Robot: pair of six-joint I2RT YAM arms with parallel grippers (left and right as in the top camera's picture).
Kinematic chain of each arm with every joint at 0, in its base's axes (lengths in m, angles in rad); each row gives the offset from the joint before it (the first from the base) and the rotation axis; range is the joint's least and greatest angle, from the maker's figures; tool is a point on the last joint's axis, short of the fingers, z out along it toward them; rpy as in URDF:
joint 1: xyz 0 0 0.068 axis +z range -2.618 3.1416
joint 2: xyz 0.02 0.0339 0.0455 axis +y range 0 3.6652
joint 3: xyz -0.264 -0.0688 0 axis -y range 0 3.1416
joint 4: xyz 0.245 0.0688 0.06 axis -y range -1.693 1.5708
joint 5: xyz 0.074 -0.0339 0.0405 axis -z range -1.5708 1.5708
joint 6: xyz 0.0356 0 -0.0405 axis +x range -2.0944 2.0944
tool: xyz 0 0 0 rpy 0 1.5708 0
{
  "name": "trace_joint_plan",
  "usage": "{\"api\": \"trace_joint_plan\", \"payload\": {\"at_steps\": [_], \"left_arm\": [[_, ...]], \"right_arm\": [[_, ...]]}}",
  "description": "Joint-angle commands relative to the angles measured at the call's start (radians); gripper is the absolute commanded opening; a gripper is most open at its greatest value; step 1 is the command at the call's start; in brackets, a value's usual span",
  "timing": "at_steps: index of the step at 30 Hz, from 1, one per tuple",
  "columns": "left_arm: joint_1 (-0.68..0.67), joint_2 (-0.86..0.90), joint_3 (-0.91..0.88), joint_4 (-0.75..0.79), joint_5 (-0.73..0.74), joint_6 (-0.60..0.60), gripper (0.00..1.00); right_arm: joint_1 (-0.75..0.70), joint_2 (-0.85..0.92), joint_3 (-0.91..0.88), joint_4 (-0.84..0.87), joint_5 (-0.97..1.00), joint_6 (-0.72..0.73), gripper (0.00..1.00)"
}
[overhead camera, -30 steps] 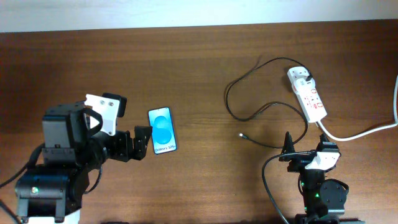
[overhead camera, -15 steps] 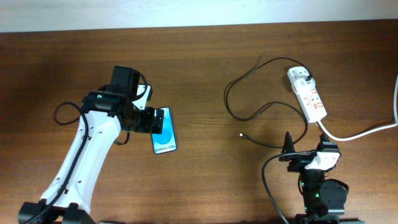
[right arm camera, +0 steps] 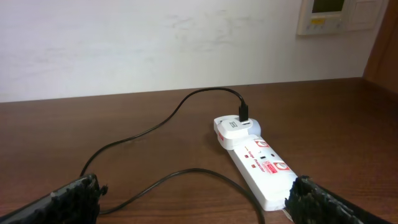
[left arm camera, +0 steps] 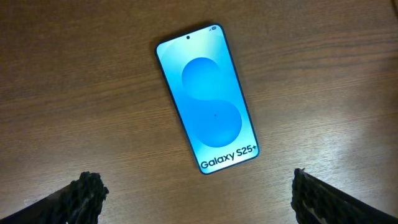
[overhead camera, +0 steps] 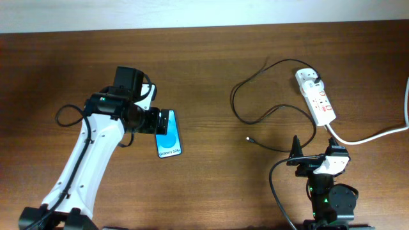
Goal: Plug charger to phone and switch on socket
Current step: 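Lower the left gripper and grasp the phone by its long edges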
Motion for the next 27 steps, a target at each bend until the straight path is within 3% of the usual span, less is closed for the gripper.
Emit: {"api": "trace_joint_plan", "payload": {"at_steps": [1,7,13,16,27], "left_arm": [[-0.003,0.086,0.006,0.003,-0.006,0.016,0.99],[-0.066,0.211,0.006,0.061,-0.010,0.014,0.99],[-0.098,0.308,-0.002,0.126,-0.007,-0.286,0.99],[-0.122,0.346,-0.041,0.149,-0.016,-0.350,0.99],[-0.122,0.409,-0.122,0.262,-0.066,-0.388,0.99]], "right_arm": [[0.000,-0.006,-0.005,-0.006,0.002,-0.007,0.98],[0.000,-0.006,-0.005,-0.006,0.002,-0.007,0.98],[0.000,-0.006,-0.005,-0.006,0.002,-0.007,0.98],[0.000,-0.006,-0.005,-0.006,0.002,-0.007,0.98],[0.000,-0.006,-0.005,-0.006,0.002,-0.007,0.98]]}}
